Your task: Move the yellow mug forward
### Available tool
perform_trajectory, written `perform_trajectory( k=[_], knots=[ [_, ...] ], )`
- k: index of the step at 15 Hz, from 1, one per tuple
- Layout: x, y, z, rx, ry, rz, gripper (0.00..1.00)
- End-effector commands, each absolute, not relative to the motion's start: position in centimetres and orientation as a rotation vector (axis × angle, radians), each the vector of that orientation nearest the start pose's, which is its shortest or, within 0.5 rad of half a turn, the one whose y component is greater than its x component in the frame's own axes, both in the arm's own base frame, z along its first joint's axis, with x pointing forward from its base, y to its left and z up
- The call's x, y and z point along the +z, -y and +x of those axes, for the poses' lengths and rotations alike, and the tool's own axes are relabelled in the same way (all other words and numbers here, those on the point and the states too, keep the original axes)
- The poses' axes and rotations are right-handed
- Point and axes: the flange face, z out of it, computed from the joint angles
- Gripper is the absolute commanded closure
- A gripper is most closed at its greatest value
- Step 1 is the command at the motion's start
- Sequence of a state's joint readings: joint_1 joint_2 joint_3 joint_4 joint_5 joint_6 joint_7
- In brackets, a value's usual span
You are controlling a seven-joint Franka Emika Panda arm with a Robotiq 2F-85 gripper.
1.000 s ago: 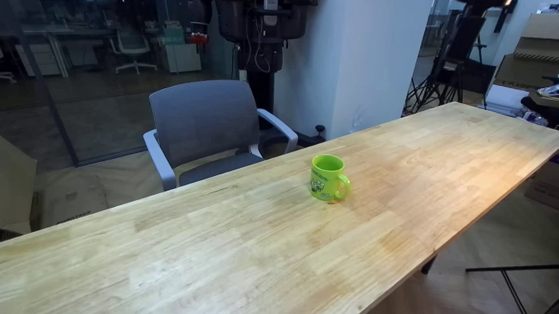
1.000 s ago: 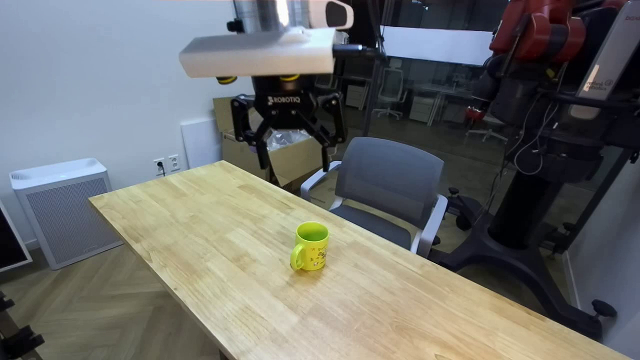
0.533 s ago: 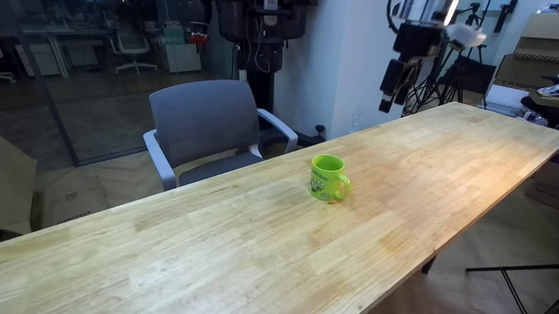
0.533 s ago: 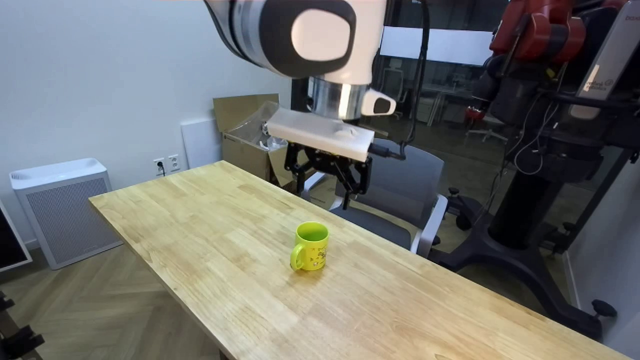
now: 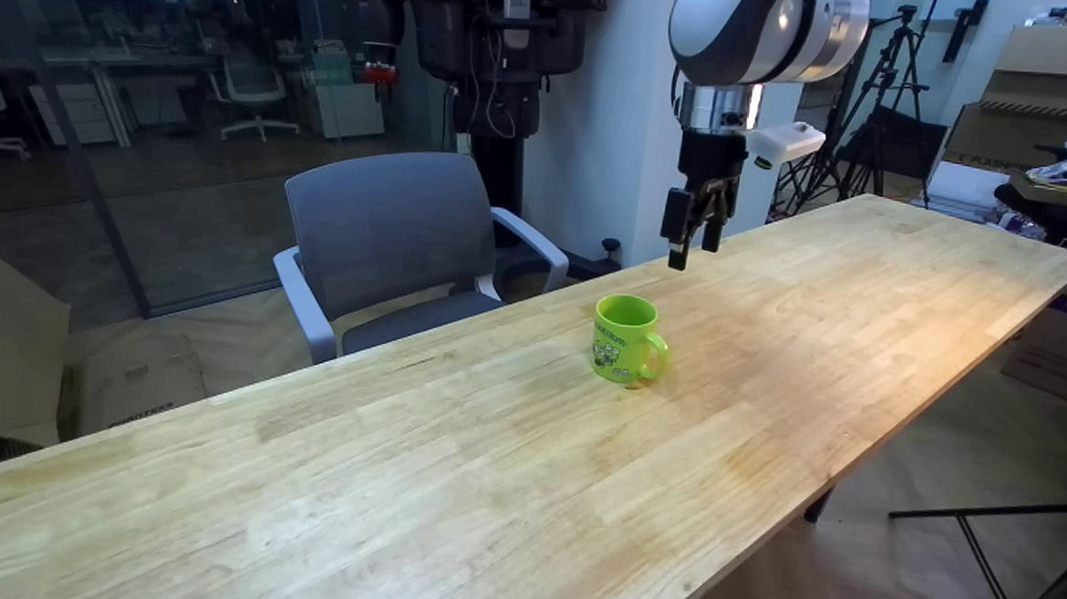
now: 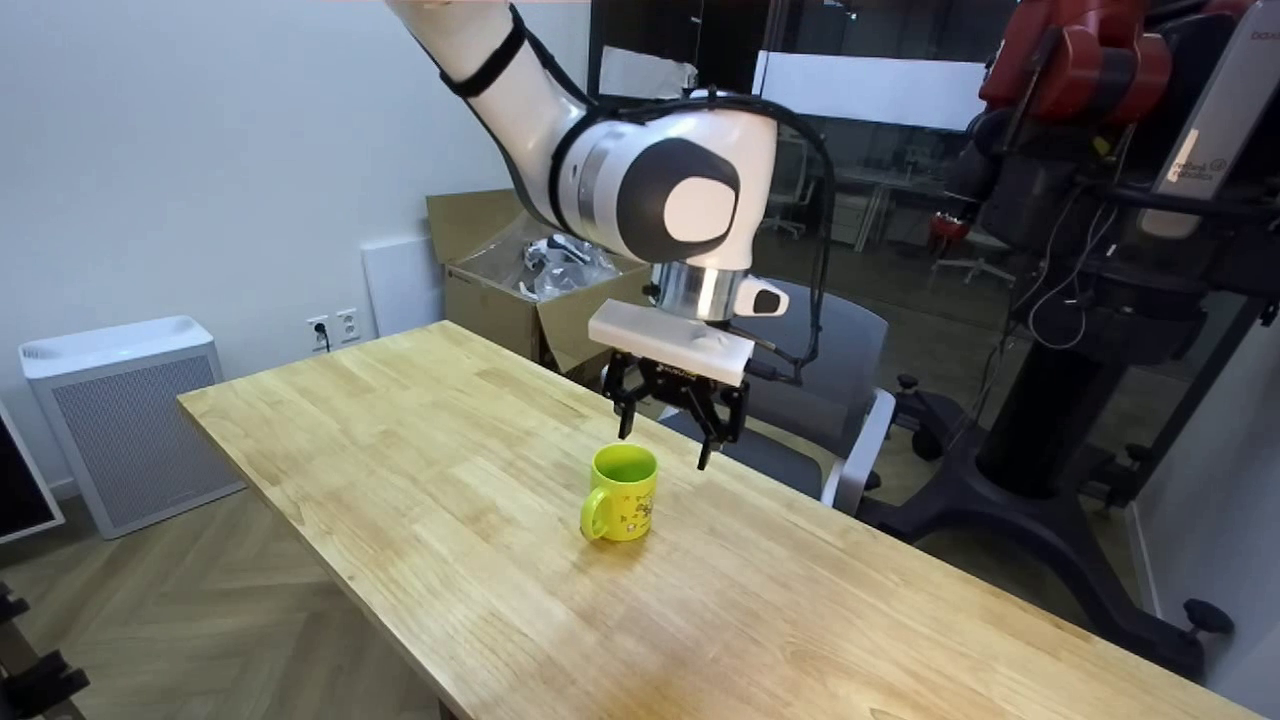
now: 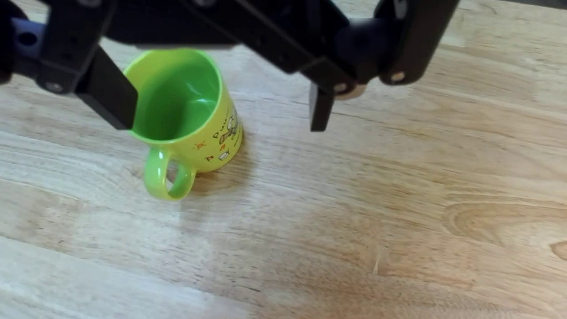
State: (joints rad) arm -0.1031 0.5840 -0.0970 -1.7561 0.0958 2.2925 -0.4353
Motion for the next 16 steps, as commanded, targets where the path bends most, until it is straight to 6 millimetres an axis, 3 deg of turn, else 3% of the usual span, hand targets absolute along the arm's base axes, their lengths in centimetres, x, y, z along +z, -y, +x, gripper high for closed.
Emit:
perform_trajectory(
  k=[1, 9, 16],
  knots=[
    [23.6, 12.5, 64.9, 0.058, 0.286, -3.098, 0.0],
    [17.9, 11.0, 66.9, 0.142, 0.371, -3.145, 0.0],
    [16.0, 11.5, 69.2, 0.147, 0.41, -3.175, 0.0]
  ],
)
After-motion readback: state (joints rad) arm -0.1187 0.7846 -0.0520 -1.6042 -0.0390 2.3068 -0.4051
